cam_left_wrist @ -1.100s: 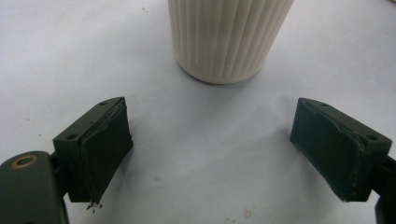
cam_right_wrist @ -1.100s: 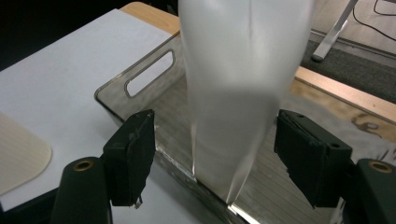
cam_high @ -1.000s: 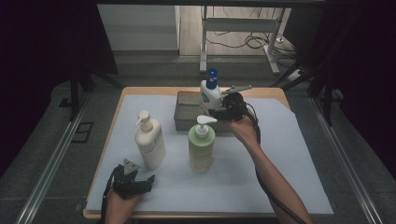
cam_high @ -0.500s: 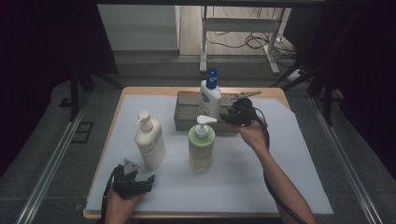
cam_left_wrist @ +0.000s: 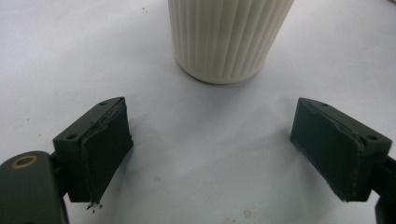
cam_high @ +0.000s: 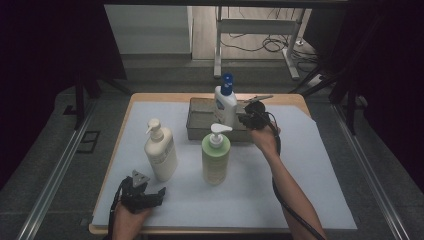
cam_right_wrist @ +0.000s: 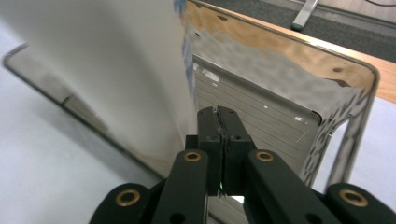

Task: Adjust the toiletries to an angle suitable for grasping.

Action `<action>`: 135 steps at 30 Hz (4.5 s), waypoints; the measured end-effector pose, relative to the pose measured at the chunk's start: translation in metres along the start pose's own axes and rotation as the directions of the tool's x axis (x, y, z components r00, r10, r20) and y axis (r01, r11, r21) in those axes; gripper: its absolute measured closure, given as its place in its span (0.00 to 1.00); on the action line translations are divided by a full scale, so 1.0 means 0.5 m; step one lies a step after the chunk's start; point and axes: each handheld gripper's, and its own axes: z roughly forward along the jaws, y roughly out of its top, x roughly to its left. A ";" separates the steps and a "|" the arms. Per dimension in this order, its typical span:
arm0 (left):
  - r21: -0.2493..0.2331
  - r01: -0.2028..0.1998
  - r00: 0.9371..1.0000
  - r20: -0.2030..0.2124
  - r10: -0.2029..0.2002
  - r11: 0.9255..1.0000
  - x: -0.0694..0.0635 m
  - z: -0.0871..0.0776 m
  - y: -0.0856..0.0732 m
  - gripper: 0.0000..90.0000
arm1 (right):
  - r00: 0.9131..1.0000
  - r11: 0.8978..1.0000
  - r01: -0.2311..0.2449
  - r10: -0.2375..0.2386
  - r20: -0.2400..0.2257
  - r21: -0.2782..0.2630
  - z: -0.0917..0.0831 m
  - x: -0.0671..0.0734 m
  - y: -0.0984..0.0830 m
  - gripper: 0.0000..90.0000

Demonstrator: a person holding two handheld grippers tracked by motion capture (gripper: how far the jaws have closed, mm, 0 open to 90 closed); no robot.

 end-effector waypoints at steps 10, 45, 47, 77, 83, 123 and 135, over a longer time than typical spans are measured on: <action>0.000 0.000 1.000 0.001 0.000 1.000 0.000 0.000 0.000 0.13 | 0.999 0.999 -0.033 0.033 -0.011 0.030 0.049 -0.005 0.005 1.00; 0.000 0.000 1.000 0.002 0.000 1.000 0.000 0.000 0.000 0.13 | 0.998 0.993 -0.043 0.047 -0.039 0.114 0.089 0.016 0.014 1.00; 0.000 0.000 1.000 0.001 0.000 1.000 0.000 0.000 0.000 0.13 | 0.998 0.992 -0.030 0.035 -0.044 0.120 0.091 0.019 0.015 1.00; 0.000 0.000 1.000 0.003 0.000 1.000 0.000 0.000 0.000 0.13 | 0.997 0.995 -0.021 0.028 -0.074 0.097 0.120 0.063 0.037 0.99; 0.000 0.000 1.000 0.003 0.000 1.000 0.000 0.000 0.000 0.13 | 0.996 0.995 0.003 0.006 -0.090 0.104 0.120 0.064 0.048 0.99; 0.001 -0.001 1.000 0.003 0.001 1.000 0.001 0.000 0.000 0.13 | 0.986 0.992 0.031 -0.011 -0.169 0.119 0.157 0.121 0.083 0.99; 0.001 0.000 1.000 0.003 0.000 1.000 0.001 0.000 0.000 0.13 | 0.986 0.988 0.050 -0.026 -0.162 0.149 0.165 0.128 0.078 0.99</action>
